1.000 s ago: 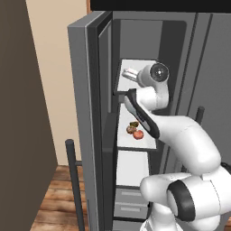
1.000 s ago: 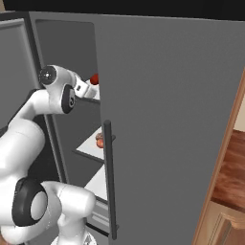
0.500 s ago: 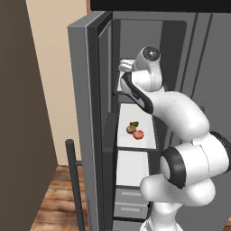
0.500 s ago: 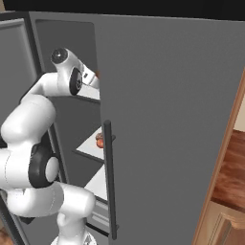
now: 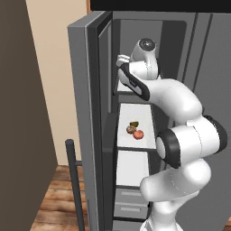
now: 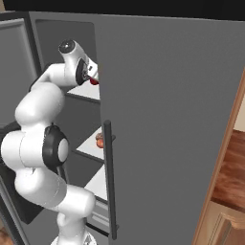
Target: Take the bell pepper and kiwi from the highest rack and move them to the second highest rack where the peach and mushroom are located, to maximize freezer space. Close the freezer door after rearranging.
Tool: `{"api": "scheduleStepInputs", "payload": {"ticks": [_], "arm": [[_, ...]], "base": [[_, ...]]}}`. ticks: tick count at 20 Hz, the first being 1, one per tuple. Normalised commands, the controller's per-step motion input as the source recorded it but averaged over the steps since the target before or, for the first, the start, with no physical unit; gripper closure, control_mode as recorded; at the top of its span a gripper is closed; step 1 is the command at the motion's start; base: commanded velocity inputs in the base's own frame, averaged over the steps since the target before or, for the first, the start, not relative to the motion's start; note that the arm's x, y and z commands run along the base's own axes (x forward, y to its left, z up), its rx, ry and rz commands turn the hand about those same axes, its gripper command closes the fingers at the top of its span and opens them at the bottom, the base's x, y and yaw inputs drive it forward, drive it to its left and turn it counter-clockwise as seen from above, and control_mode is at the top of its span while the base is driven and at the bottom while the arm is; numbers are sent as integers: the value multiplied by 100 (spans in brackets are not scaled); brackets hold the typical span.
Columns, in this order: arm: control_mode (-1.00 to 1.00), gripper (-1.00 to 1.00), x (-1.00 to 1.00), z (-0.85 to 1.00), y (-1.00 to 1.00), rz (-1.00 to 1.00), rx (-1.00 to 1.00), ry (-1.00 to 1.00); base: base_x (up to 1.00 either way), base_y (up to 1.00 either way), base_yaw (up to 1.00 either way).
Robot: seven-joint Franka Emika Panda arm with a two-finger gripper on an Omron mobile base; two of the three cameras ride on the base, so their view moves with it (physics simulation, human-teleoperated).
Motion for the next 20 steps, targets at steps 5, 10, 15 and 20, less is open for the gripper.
{"api": "scheduleStepInputs", "payload": {"ticks": [5,10,15,20], "arm": [[-100,-100,8,-25,-8,7,0,14],[-100,-100,8,-22,-18,5,0,8],[-100,-100,31,-20,-5,0,0,9],[-100,-100,28,-27,0,0,-1,2]], "base": [[0,0,0],[0,0,0],[0,0,0],[0,0,0]]}}
